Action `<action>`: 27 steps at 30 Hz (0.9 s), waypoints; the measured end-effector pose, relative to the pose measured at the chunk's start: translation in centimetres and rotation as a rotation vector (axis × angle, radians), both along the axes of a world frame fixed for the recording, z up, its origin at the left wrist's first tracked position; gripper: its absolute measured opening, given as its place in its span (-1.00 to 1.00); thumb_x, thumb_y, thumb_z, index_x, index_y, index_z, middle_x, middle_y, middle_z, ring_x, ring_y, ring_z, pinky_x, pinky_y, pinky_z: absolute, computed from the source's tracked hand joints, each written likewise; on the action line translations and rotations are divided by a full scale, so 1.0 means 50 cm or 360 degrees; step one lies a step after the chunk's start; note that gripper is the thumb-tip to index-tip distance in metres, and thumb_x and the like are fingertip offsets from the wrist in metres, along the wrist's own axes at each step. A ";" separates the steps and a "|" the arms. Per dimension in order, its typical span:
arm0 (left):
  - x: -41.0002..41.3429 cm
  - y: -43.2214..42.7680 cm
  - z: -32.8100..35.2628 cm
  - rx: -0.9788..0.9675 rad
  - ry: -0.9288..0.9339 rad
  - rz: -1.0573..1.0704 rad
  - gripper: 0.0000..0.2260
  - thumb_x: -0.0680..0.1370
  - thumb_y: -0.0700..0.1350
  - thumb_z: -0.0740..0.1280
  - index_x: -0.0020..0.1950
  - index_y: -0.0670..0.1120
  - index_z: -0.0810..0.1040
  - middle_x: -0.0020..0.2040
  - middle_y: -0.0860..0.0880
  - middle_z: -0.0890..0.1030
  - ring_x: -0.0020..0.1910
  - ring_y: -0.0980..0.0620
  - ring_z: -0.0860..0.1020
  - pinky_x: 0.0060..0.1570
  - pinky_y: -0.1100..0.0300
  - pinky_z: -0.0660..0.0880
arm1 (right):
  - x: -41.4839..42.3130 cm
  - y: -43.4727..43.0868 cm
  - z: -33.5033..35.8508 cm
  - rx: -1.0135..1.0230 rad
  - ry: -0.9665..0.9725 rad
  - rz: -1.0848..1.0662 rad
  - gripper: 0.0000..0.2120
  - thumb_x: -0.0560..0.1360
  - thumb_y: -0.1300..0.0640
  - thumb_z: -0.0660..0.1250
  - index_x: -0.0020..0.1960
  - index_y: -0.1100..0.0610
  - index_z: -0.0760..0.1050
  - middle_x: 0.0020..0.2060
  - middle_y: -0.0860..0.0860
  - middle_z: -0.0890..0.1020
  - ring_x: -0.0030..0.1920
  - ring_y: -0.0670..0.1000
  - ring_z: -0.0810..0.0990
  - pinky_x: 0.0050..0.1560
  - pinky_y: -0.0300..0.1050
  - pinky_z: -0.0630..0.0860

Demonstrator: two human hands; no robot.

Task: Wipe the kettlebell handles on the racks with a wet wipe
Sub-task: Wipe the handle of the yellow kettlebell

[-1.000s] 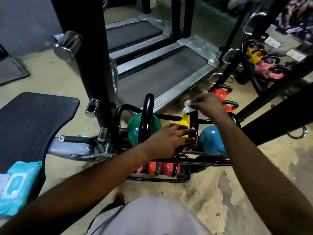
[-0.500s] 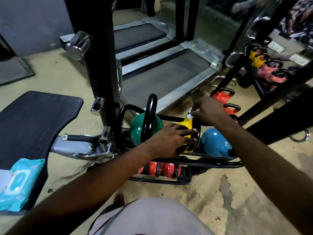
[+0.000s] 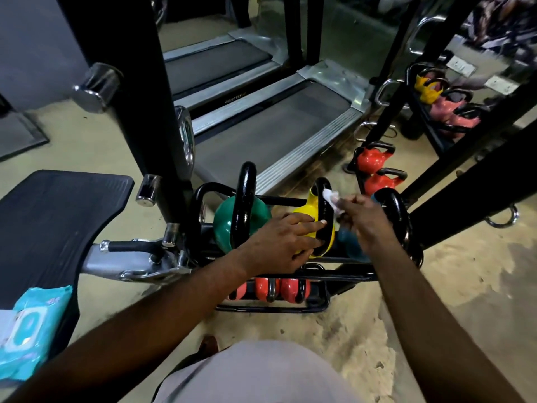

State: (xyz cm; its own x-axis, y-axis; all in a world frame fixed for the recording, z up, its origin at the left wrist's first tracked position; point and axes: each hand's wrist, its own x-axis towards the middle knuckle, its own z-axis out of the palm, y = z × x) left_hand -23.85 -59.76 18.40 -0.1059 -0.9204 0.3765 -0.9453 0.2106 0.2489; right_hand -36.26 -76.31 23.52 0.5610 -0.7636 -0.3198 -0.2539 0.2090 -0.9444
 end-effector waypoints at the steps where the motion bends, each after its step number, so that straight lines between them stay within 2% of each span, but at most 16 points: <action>1: 0.005 -0.003 0.003 -0.0008 -0.0009 -0.0002 -0.74 0.56 -0.03 0.28 0.21 0.02 0.63 0.40 -0.01 0.50 0.32 -0.06 0.47 0.24 -0.12 0.42 | 0.023 -0.011 0.017 -0.0398 0.0136 0.0064 -0.84 0.44 0.13 0.49 -0.25 0.12 0.55 -0.36 -0.03 0.61 -0.34 -0.07 0.56 -0.23 -0.14 0.49; 3: 0.013 -0.006 0.002 0.0003 -0.0033 0.0017 -0.71 0.54 -0.02 0.29 0.23 0.03 0.63 0.41 -0.01 0.49 0.30 -0.07 0.47 0.21 -0.12 0.44 | 0.090 -0.027 0.031 -0.1186 0.0510 0.0337 -0.88 0.36 0.10 0.51 -0.22 0.13 0.61 -0.28 -0.04 0.61 -0.22 -0.04 0.59 -0.15 -0.11 0.48; 5: 0.012 -0.002 -0.007 0.0049 -0.0033 0.0022 -0.69 0.54 0.00 0.28 0.26 0.05 0.61 0.42 0.01 0.48 0.32 -0.07 0.45 0.23 -0.12 0.42 | 0.141 -0.008 0.034 -0.1928 0.1032 0.0654 -0.85 0.37 0.09 0.44 -0.08 0.10 0.64 -0.11 0.05 0.60 -0.01 0.10 0.57 -0.04 -0.06 0.45; 6: 0.009 0.001 -0.011 0.0077 -0.0032 0.0015 -0.68 0.55 0.02 0.27 0.27 0.06 0.59 0.43 0.01 0.47 0.34 -0.08 0.44 0.24 -0.12 0.42 | 0.155 -0.001 0.026 -0.2180 0.1260 0.0779 -0.78 0.39 0.09 0.40 0.01 0.10 0.64 0.00 0.08 0.59 0.08 0.15 0.54 0.03 -0.02 0.44; 8: 0.001 0.004 -0.011 0.0110 -0.0045 0.0005 -0.67 0.55 0.04 0.26 0.29 0.08 0.58 0.42 0.02 0.48 0.36 -0.08 0.43 0.25 -0.12 0.41 | 0.150 0.016 0.030 -0.2312 0.1516 0.0890 -0.72 0.41 0.07 0.36 0.09 0.09 0.61 0.10 0.07 0.55 0.18 0.17 0.48 0.16 0.06 0.40; 10: -0.003 0.004 -0.004 0.0083 -0.0039 0.0008 -0.69 0.54 0.02 0.28 0.27 0.07 0.60 0.40 0.03 0.50 0.34 -0.07 0.45 0.25 -0.11 0.42 | 0.114 0.018 0.038 -0.2189 0.1389 0.0837 -0.77 0.37 0.04 0.38 0.01 0.04 0.62 0.03 0.04 0.54 0.14 0.13 0.49 0.13 0.04 0.40; 13: -0.003 0.004 -0.005 0.0046 0.0035 -0.0003 -0.69 0.53 0.00 0.28 0.24 0.05 0.63 0.40 0.05 0.51 0.30 -0.04 0.47 0.22 -0.08 0.44 | 0.039 0.017 0.020 -0.1706 0.0825 0.0474 -0.89 0.40 0.06 0.46 -0.10 0.06 0.64 -0.11 0.03 0.58 -0.04 0.04 0.54 -0.02 -0.05 0.45; 15: -0.001 0.004 -0.011 -0.0025 0.0133 0.0007 -0.70 0.54 -0.03 0.29 0.24 0.02 0.62 0.36 0.05 0.54 0.27 -0.01 0.48 0.21 -0.06 0.45 | 0.013 0.019 -0.001 -0.1039 0.0353 0.0196 -0.89 0.47 0.08 0.47 -0.11 0.11 0.61 -0.17 0.02 0.65 -0.15 -0.02 0.59 -0.09 -0.09 0.50; 17: 0.004 -0.004 -0.007 -0.0072 0.0217 0.0065 -0.66 0.55 -0.06 0.28 0.32 0.01 0.56 0.31 0.05 0.57 0.29 0.03 0.48 0.24 -0.04 0.45 | 0.026 0.010 -0.018 -0.0144 -0.0056 -0.0046 -0.90 0.55 0.16 0.39 -0.13 0.12 0.52 -0.25 0.03 0.62 -0.25 -0.02 0.57 -0.18 -0.11 0.54; 19: 0.006 -0.016 0.009 -0.0115 0.0256 0.0133 -0.61 0.55 -0.07 0.28 0.39 -0.01 0.49 0.27 0.04 0.58 0.29 0.03 0.47 0.27 0.00 0.44 | 0.058 -0.013 -0.038 0.0537 -0.0264 -0.0183 -0.86 0.62 0.20 0.27 -0.12 0.11 0.45 -0.25 0.07 0.55 -0.31 0.00 0.59 -0.33 -0.14 0.57; 20: 0.008 -0.024 0.017 -0.0134 0.0279 0.0162 -0.59 0.54 -0.08 0.28 0.40 -0.03 0.48 0.26 0.01 0.59 0.28 0.02 0.47 0.30 0.03 0.43 | 0.070 -0.021 -0.051 0.0732 -0.0312 -0.0210 -0.86 0.63 0.20 0.23 -0.10 0.12 0.45 -0.23 0.09 0.54 -0.33 -0.01 0.61 -0.37 -0.15 0.58; 23: 0.030 -0.052 0.036 -0.0110 0.0391 0.0308 -0.56 0.50 -0.11 0.24 0.39 -0.07 0.48 0.29 -0.04 0.57 0.26 -0.04 0.49 0.34 0.10 0.39 | 0.059 -0.006 -0.072 0.0940 -0.0357 -0.0209 -0.84 0.63 0.21 0.22 -0.07 0.18 0.52 -0.29 0.09 0.61 -0.31 -0.02 0.63 -0.34 -0.19 0.60; 25: 0.060 -0.078 0.054 -0.0006 0.0544 0.0418 -0.56 0.48 -0.15 0.24 0.36 -0.07 0.52 0.31 -0.07 0.57 0.25 -0.08 0.52 0.31 0.08 0.43 | 0.021 0.025 -0.071 0.0870 -0.0330 -0.0157 -0.83 0.62 0.22 0.24 -0.13 0.14 0.50 -0.37 0.03 0.60 -0.27 0.00 0.62 -0.29 -0.17 0.59; 27: 0.095 -0.109 0.078 0.0197 0.0665 0.0443 -0.62 0.50 -0.21 0.31 0.32 -0.08 0.56 0.29 -0.09 0.59 0.24 -0.08 0.55 0.28 0.15 0.43 | -0.010 0.056 -0.077 0.0676 -0.0299 -0.0167 -0.86 0.58 0.22 0.31 -0.16 0.11 0.52 -0.34 0.02 0.62 -0.24 0.02 0.60 -0.21 -0.14 0.58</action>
